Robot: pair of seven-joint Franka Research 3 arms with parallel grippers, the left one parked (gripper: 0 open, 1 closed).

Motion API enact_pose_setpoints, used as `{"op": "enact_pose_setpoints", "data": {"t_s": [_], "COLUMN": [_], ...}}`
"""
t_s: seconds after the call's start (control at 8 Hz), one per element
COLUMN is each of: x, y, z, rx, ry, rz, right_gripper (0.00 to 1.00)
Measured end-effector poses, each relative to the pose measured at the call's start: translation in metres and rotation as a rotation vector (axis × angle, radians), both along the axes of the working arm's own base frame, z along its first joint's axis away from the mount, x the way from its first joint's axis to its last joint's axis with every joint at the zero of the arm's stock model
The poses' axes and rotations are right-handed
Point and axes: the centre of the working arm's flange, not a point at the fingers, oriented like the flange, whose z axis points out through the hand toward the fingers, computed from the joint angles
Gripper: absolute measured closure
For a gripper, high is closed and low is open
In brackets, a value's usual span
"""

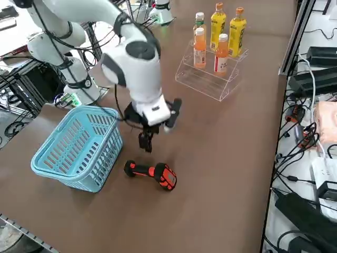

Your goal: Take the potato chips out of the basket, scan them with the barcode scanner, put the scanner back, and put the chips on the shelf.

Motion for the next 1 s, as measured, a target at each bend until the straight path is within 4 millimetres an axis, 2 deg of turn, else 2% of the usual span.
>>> {"op": "enact_pose_setpoints", "data": {"t_s": [0.12,0.25,0.5,0.75,1.0], "x": [0.002,0.001,-0.013,-0.028,-0.044], "y": [0.037,0.077,0.151,0.203,0.231], "z": [0.009,0.008,-0.008,-0.031,-0.057], "rx": [-0.01,-0.022,-0.048,-0.107,-0.133], "ry": [0.013,0.025,0.06,0.029,-0.002], "rz": [-0.033,-0.069,-0.136,-0.163,-0.191], "right_gripper": [0.0,0.0,0.0,0.0,0.0]}}
